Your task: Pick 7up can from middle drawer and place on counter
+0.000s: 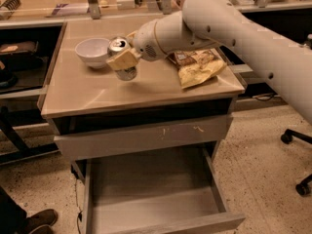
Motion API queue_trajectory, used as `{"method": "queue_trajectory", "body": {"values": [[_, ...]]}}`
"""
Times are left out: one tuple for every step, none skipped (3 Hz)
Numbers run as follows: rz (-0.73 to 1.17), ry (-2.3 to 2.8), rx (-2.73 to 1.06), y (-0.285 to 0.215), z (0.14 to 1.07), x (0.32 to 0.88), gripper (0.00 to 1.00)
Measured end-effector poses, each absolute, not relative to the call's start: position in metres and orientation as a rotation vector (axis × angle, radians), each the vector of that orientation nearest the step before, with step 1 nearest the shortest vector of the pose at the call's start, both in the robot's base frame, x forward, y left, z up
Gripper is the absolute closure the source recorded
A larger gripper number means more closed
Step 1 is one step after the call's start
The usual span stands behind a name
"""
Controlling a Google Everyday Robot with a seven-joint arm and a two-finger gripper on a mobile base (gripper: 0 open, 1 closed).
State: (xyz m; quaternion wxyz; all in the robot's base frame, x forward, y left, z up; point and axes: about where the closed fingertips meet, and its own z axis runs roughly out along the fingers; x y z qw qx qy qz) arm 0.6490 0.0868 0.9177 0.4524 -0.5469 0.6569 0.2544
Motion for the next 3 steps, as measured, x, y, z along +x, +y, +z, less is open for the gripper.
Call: {"method": "queue_trajectory", "body": {"values": [[0.741,1.625,-1.344,0.100,0.902,0.674,1.00],[0.826,1.653,-1.350,0.108,0.881,0.689,1.00],[0.873,1.676,-1.362,0.112,0.870,0.694,1.00]]}}
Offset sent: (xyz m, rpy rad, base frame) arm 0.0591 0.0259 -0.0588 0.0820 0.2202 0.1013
